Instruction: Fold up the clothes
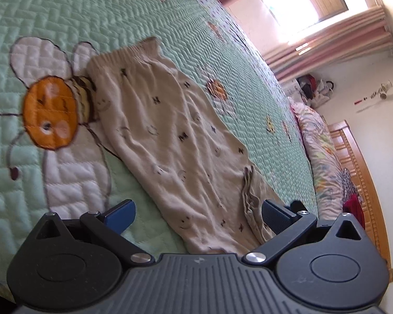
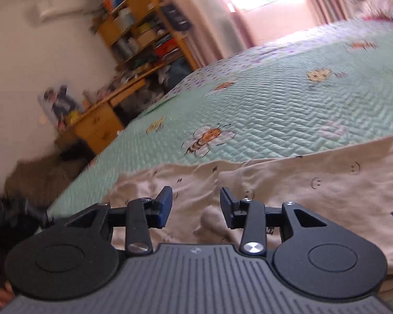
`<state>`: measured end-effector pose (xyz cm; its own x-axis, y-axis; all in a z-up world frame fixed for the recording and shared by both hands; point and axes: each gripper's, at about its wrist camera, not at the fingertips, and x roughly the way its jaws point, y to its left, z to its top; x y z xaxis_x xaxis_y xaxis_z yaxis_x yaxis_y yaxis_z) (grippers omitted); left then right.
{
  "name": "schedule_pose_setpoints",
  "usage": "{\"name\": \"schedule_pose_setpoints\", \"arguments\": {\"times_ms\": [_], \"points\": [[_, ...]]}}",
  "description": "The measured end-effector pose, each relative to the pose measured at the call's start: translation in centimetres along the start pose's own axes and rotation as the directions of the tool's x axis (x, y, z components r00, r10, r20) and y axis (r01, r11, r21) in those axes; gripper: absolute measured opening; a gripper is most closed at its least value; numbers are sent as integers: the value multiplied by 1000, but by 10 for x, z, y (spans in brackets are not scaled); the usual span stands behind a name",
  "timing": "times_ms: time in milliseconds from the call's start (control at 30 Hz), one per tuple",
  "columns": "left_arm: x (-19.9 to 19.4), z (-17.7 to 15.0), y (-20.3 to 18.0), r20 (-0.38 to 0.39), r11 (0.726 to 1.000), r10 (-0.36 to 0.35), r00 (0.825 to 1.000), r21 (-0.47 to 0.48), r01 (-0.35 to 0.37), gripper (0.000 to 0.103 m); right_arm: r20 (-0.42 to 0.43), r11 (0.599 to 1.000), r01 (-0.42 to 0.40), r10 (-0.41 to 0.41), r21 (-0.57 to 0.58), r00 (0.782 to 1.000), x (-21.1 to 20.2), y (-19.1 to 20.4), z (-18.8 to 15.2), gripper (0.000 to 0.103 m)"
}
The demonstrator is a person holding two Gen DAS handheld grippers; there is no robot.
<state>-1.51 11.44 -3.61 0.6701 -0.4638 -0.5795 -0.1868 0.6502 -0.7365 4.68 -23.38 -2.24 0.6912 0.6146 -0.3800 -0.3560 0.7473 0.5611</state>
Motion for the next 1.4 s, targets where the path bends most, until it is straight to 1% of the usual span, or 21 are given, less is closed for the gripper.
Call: {"name": "schedule_pose_setpoints", "arguments": {"times_ms": [67, 133, 167, 233, 300, 333, 367, 400, 467, 533, 600, 667, 700, 767, 900, 967, 1033, 1100, 1167, 1300, 1400], "points": [[8, -3, -8, -15, 1000, -11, 1000, 1, 11, 102, -25, 997, -29, 31, 67, 999, 9, -8, -7, 43], [16, -7, -16, -30, 1000, -23, 999, 2, 23, 102, -133, 991, -64, 80, 122, 988, 29, -19, -20, 42], [20, -9, -21, -37, 1000, -29, 999, 3, 29, 102, -160, 988, -56, 79, 143, 984, 35, -24, -27, 37], [28, -12, -29, -52, 999, -40, 998, 4, 41, 102, -138, 979, -89, 115, 181, 984, 29, -29, -30, 36], [35, -14, -35, -60, 998, -68, 996, -1, 68, 102, -108, 965, -141, 168, 220, 980, 14, -35, -23, 37], [35, -22, -35, -62, 997, -78, 995, 2, 78, 102, -73, 958, -159, 181, 239, 981, 3, -40, -16, 37], [39, -22, -40, -66, 995, -96, 993, 5, 96, 102, -31, 951, -172, 186, 257, 982, -11, -46, -9, 37], [44, -21, -46, -72, 993, -120, 990, 5, 120, 102, 6, 946, -177, 182, 272, 983, -24, -54, -3, 37], [58, -21, -55, -81, 987, -163, 983, -9, 163, 102, 73, 942, -146, 129, 301, 989, -49, -73, 8, 37], [75, -17, -62, -78, 989, -149, 986, -16, 148, 102, 130, 941, -93, 53, 324, 990, -71, -92, 12, 37], [93, -13, -68, -74, 993, -122, 990, -18, 121, 102, 177, 927, -62, -4, 371, 984, -89, -110, 11, 40], [107, -6, -71, -75, 994, -107, 991, -20, 106, 102, 201, 908, -62, -25, 414, 979, -100, -126, 6, 43], [114, -4, -72, -76, 994, -104, 992, -24, 102, 102, 208, 903, -64, -28, 425, 978, -102, -130, 4, 43], [126, -1, -73, -77, 995, -98, 992, -31, 96, 102, 213, 898, -76, -19, 433, 977, -101, -135, 2, 43], [135, 7, -73, -73, 995, -101, 992, 4, 101, 102, 206, 899, -121, 35, 422, 978, -89, -138, -1, 43], [142, 10, -72, -87, 993, -113, 990, 14, 115, 102, 193, 899, -141, 65, 414, 979, -84, -139, -3, 44], [148, 13, -73, -104, 990, -131, 986, 29, 135, 102, 182, 900, -147, 77, 411, 980, -81, -141, -4, 45], [154, 16, -76, -124, 987, -144, 982, 50, 151, 102, 178, 899, -147, 79, 413, 981, -81, -146, -6, 45], [158, 17, -79, -139, 986, -143, 980, 67, 153, 102, 178, 894, -145, 75, 425, 981, -82, -152, -8, 45], [165, 18, -83, -156, 984, -138, 978, 87, 153, 101, 167, 899, -122, 55, 420, 984, -82, -156, -11, 45], [163, 18, -85, -165, 983, -147, 975, 88, 162, 95, 156, 904, -107, 45, 413, 987, -80, -158, -13, 45]]}}
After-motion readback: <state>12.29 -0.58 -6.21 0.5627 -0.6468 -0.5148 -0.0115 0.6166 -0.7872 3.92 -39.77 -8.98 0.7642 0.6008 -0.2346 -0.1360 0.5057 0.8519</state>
